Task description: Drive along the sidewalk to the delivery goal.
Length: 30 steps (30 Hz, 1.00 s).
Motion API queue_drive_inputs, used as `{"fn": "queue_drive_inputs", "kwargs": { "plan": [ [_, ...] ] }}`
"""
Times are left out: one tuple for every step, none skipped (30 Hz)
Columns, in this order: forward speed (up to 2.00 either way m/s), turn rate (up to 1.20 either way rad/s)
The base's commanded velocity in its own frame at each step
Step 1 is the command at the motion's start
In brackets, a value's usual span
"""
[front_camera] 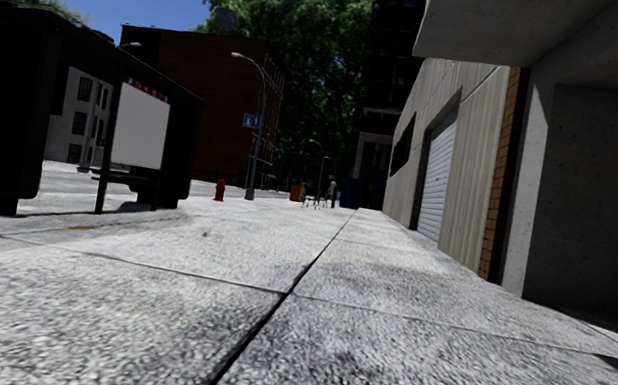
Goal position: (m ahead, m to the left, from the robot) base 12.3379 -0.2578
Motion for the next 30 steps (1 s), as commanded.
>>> {"fn": "queue_drive_inputs", "kwargs": {
  "plan": [
    [2.00, 0.00],
    [2.00, 0.00],
    [2.00, 0.00],
    [2.00, 0.00],
    [2.00, 0.00],
    [2.00, 0.00],
    [2.00, 0.00],
    [2.00, 0.00],
    [2.00, 0.00],
    [2.00, 0.00],
    [2.00, 0.00],
    [2.00, 0.00],
    [2.00, 0.00],
    [2.00, 0.00],
    [2.00, 0.00],
    [2.00, 0.00],
    [2.00, 0.00],
    [2.00, 0.00],
    [2.00, 0.00],
    [2.00, 0.00],
    [2.00, 0.00],
    [2.00, 0.00],
    [2.00, 0.00],
    [2.00, 0.00],
    [2.00, 0.00],
    [2.00, 0.00],
    [2.00, 0.00],
    [2.00, 0.00],
    [2.00, 0.00],
    [2.00, 0.00]
  ]
}}
